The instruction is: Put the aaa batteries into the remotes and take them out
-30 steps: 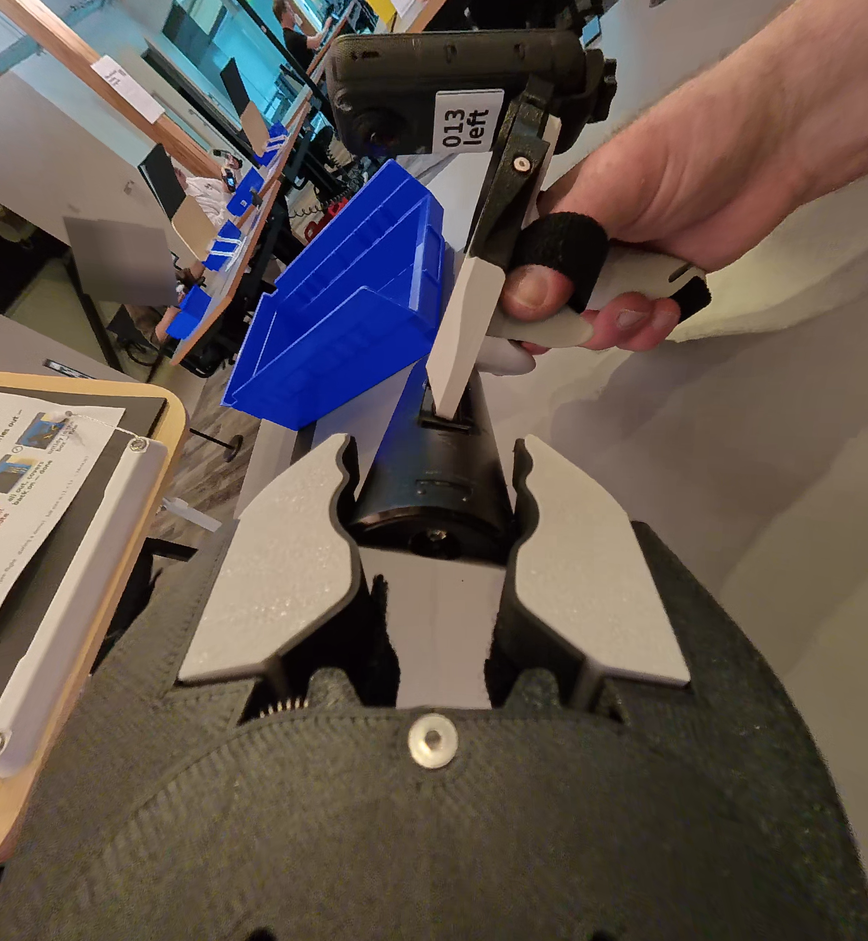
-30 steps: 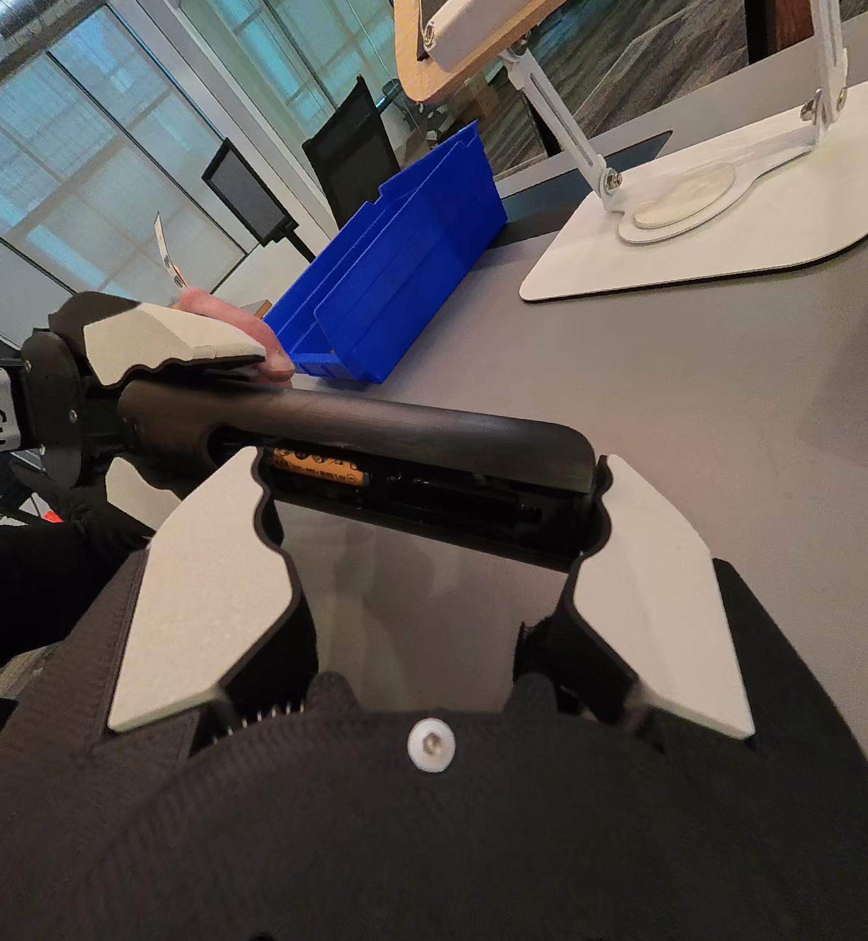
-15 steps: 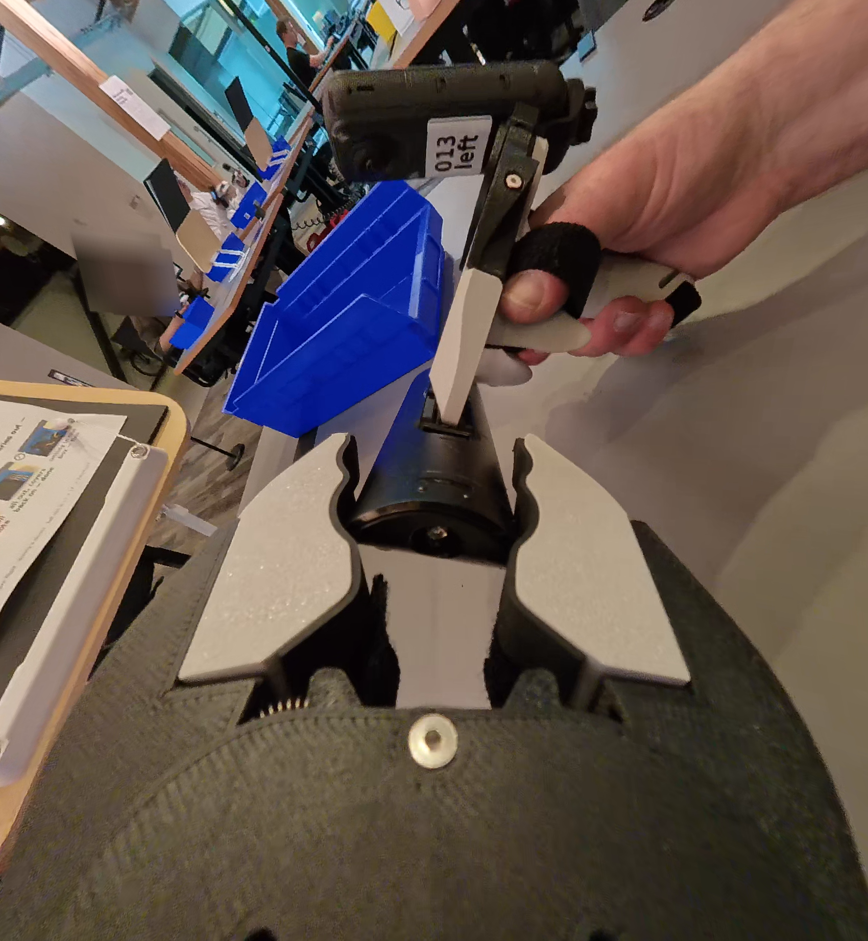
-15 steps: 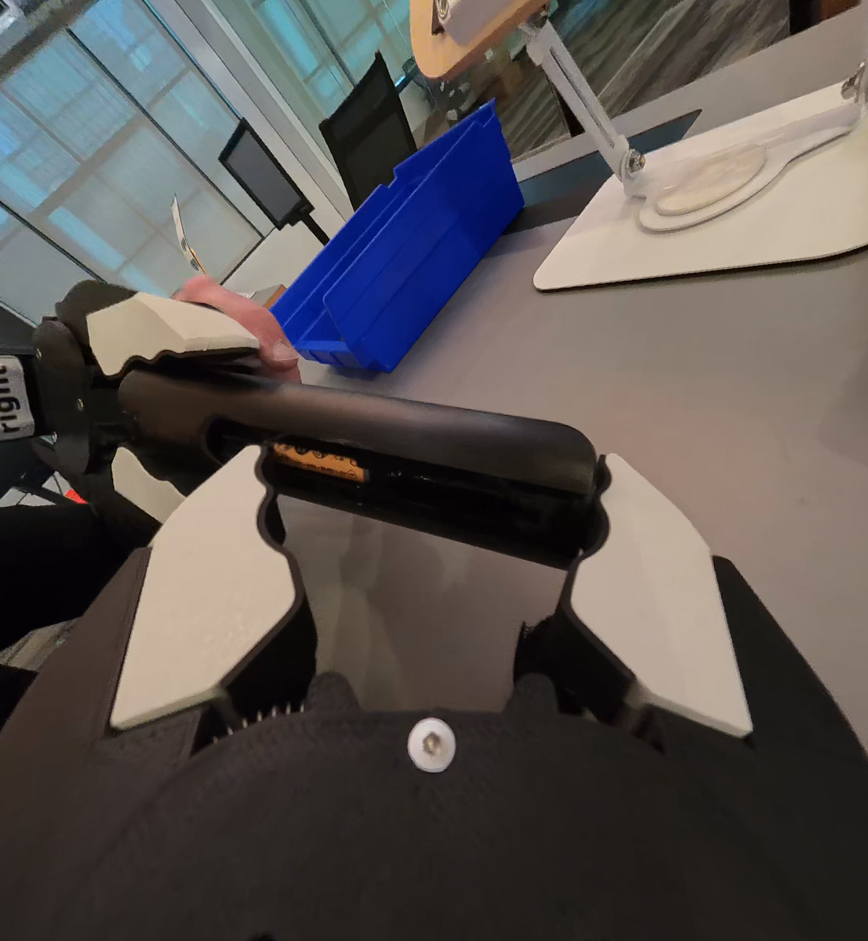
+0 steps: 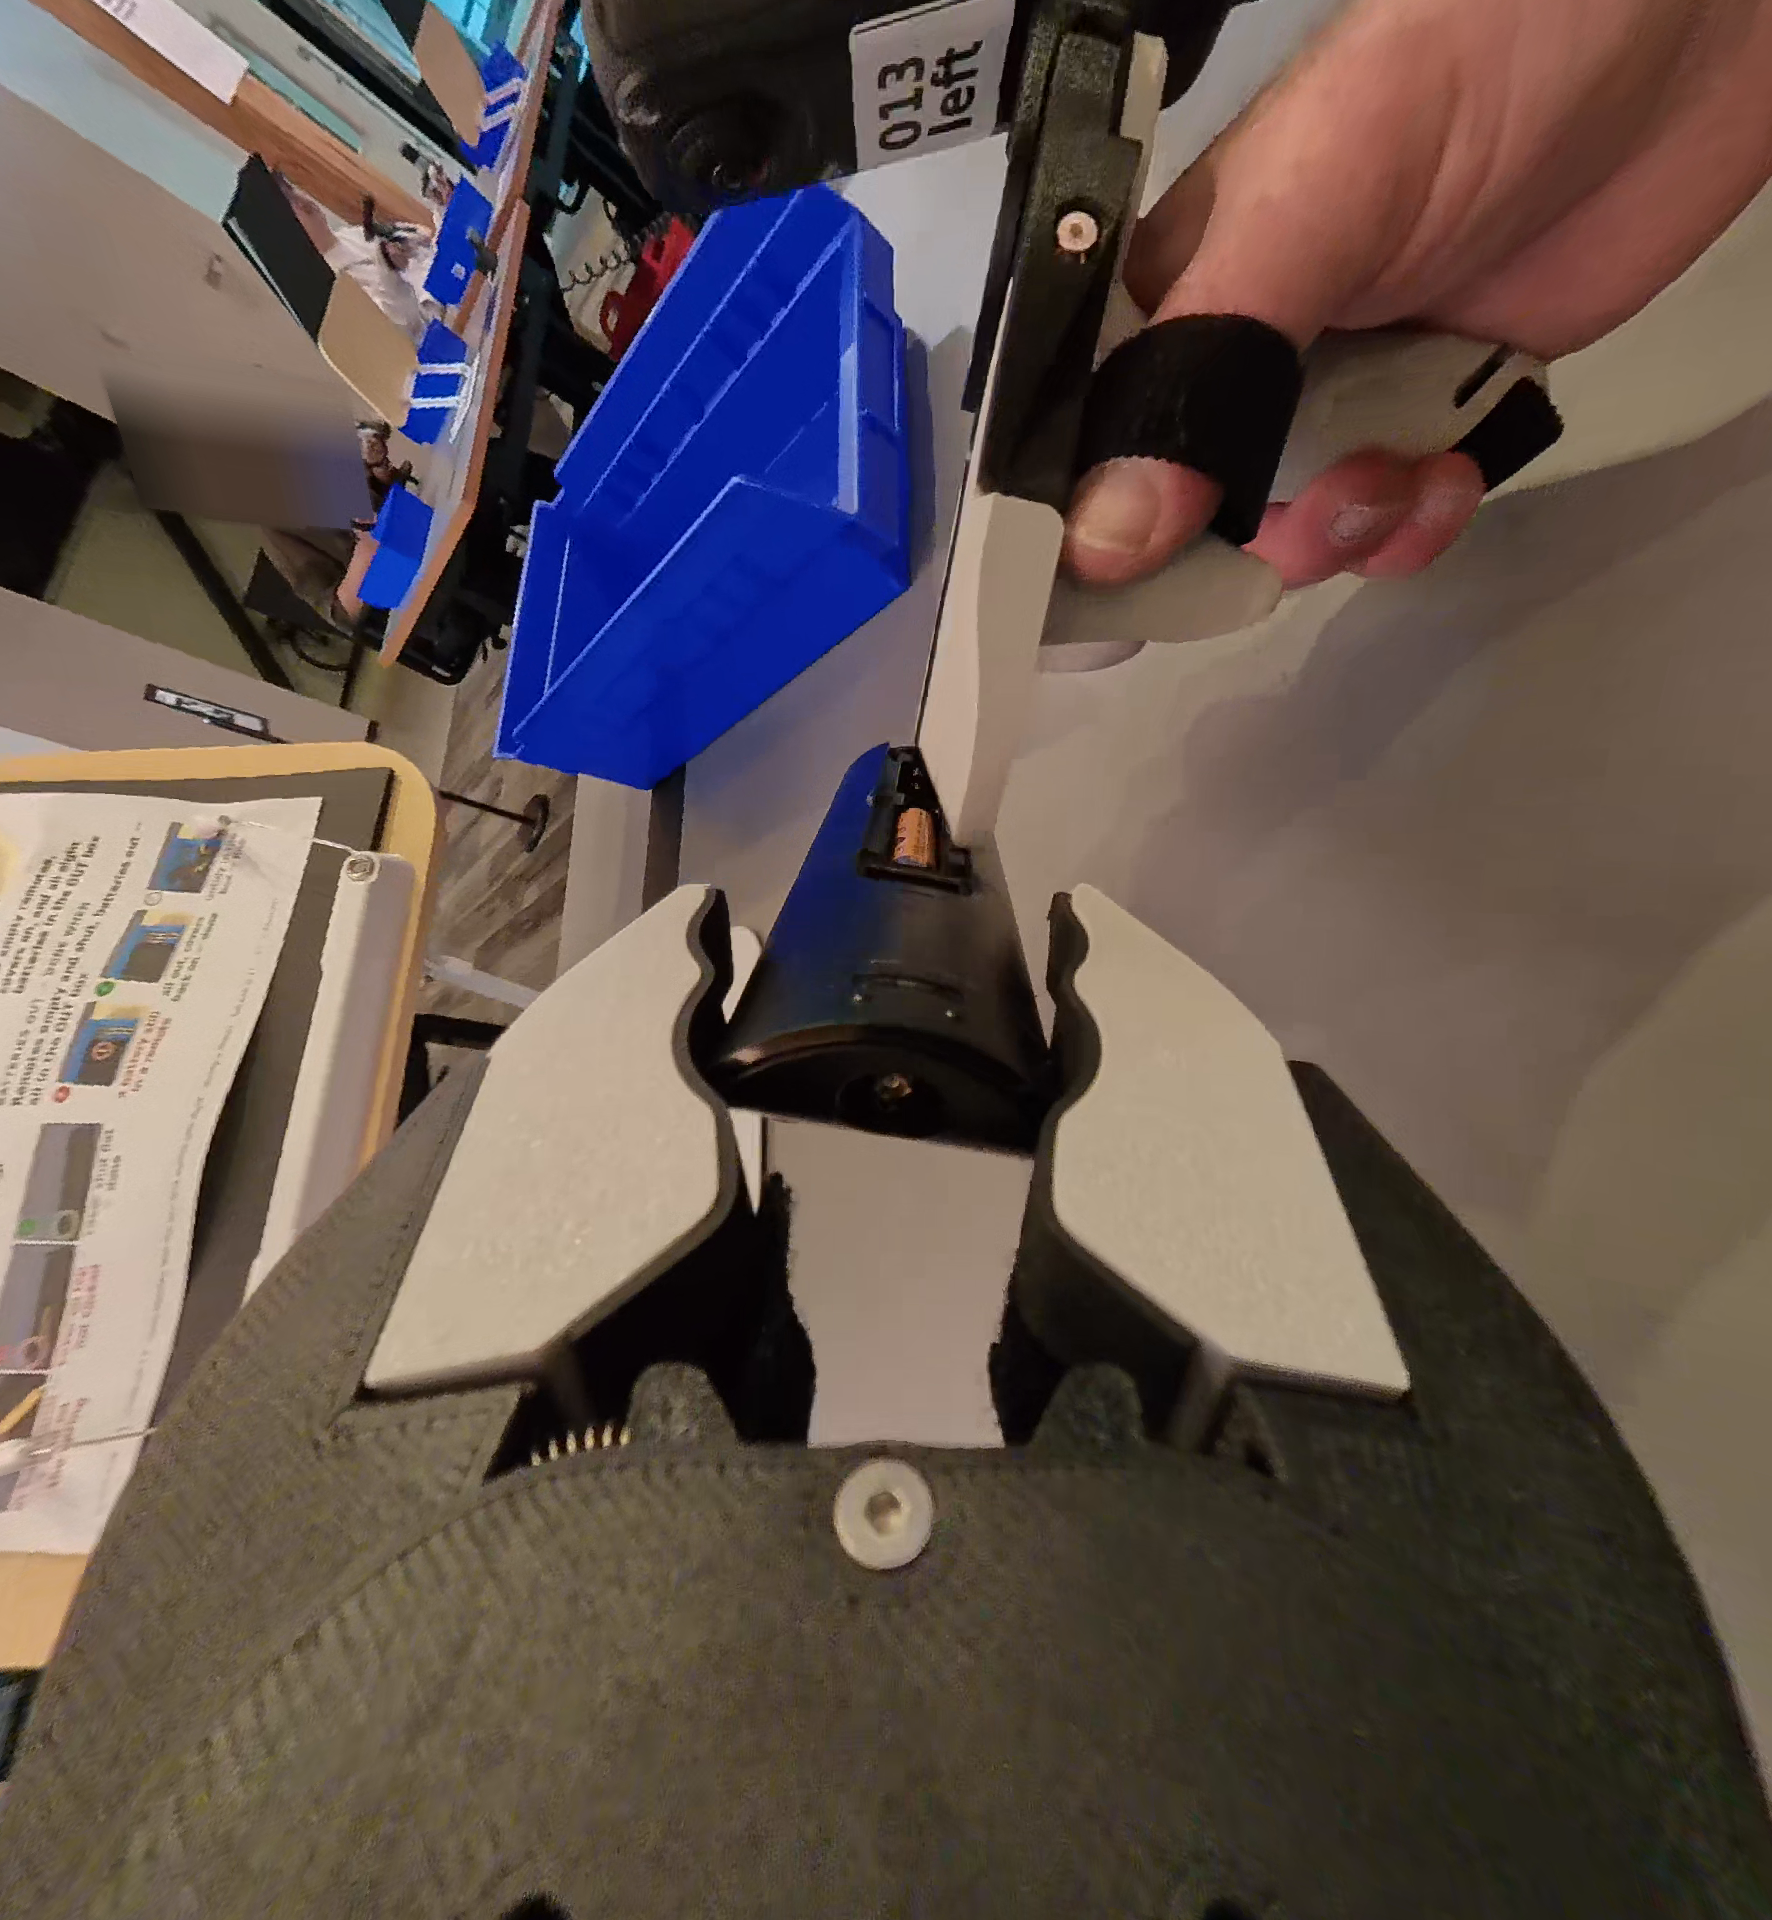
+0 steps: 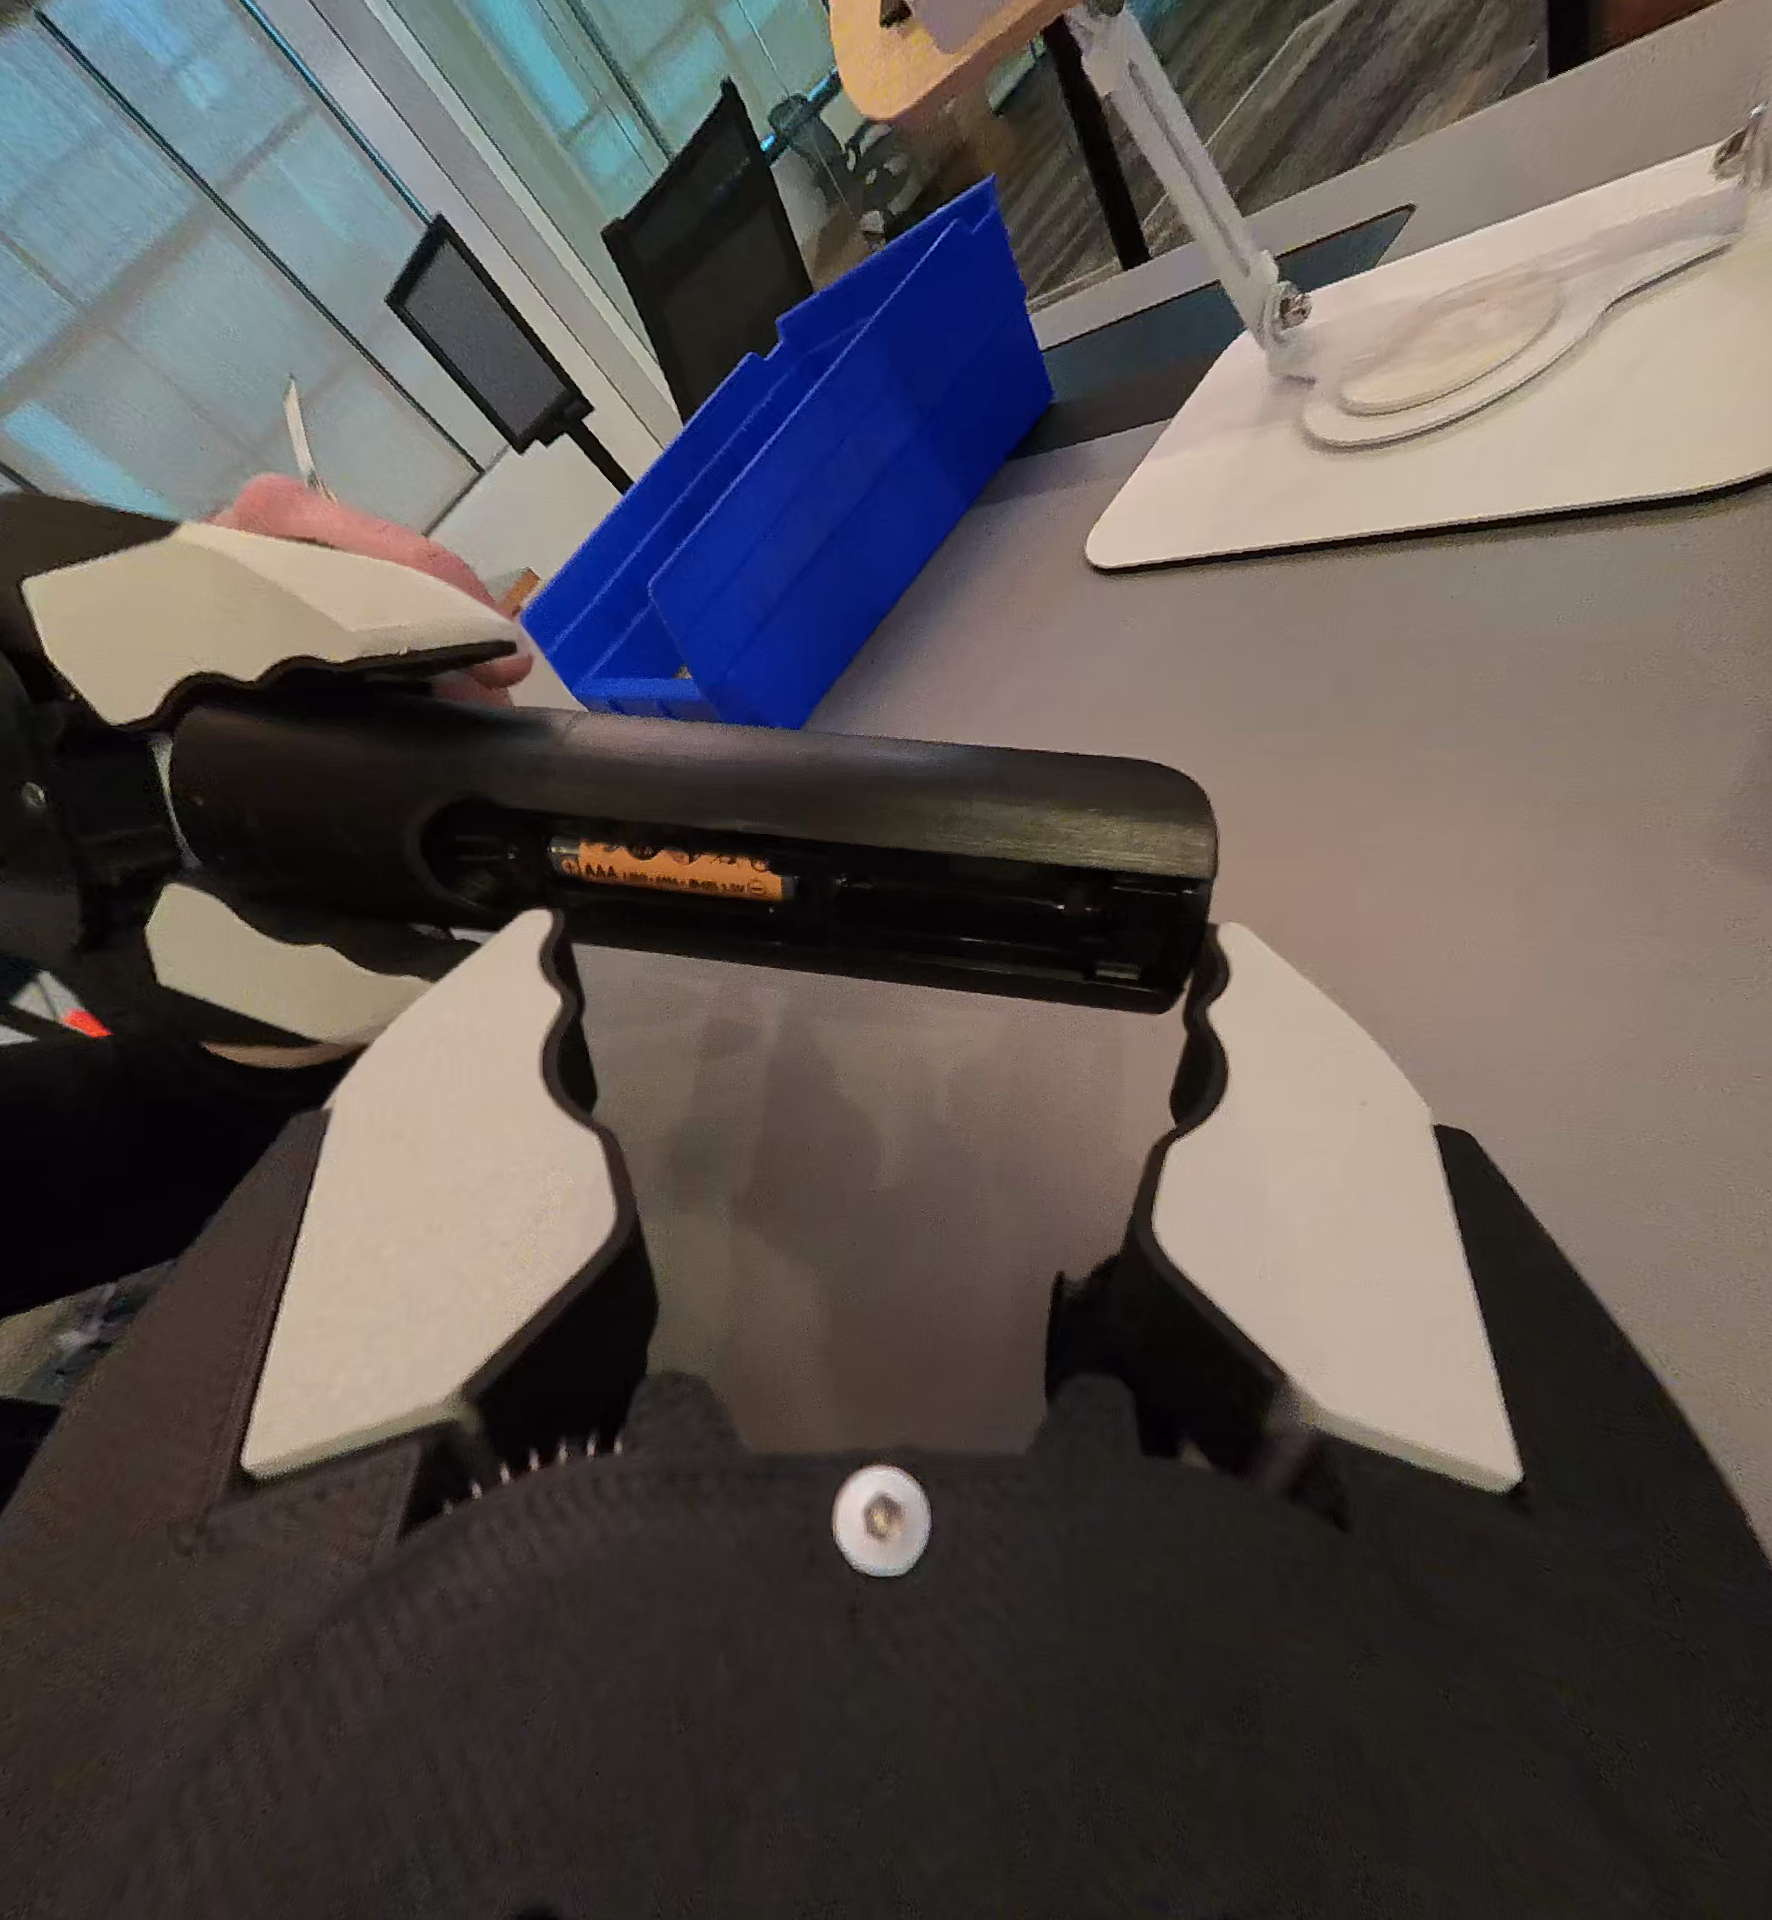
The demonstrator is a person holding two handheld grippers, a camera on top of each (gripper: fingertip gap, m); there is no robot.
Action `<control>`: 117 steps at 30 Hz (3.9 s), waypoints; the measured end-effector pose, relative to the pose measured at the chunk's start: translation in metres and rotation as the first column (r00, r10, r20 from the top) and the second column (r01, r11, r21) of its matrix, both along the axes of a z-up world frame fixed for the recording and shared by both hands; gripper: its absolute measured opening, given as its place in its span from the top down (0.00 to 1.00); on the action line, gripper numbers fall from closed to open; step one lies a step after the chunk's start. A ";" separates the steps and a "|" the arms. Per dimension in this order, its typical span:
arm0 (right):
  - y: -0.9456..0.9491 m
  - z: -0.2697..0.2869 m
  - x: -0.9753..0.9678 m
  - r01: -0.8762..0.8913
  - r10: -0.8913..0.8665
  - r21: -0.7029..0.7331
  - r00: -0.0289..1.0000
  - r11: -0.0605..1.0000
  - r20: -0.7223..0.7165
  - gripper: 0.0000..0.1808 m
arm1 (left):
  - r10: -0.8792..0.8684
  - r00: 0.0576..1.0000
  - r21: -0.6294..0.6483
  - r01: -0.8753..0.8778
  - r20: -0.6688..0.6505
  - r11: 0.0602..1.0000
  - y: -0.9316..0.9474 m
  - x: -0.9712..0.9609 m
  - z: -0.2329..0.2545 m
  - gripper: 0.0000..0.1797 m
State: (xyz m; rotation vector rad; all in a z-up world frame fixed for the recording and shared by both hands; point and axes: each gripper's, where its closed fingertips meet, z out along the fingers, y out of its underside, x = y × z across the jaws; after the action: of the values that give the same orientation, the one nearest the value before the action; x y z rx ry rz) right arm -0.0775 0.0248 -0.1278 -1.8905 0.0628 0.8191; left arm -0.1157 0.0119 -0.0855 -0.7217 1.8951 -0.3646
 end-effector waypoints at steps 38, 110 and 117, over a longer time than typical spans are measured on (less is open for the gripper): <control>-0.015 -0.022 -0.055 -0.442 0.287 0.060 0.674 0.895 0.681 0.70 | -0.202 0.978 -0.686 0.114 -0.049 0.718 -0.027 -0.009 0.028 0.68; -0.054 0.046 -0.082 -0.692 0.074 0.341 0.495 0.636 0.866 0.58 | -0.261 0.872 -0.905 0.425 0.413 -0.013 -0.027 -0.011 0.059 0.66; -0.054 0.042 -0.088 -0.755 -0.003 0.336 0.404 0.564 0.915 0.61 | -0.272 0.878 -0.917 0.396 0.394 -0.051 -0.028 -0.007 0.050 0.66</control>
State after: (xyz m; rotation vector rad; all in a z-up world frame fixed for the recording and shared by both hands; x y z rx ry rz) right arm -0.1658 -0.0291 -0.0856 -1.2718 -1.2955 0.0299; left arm -0.1232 -0.0156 -0.0356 -1.0337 1.4045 -2.2486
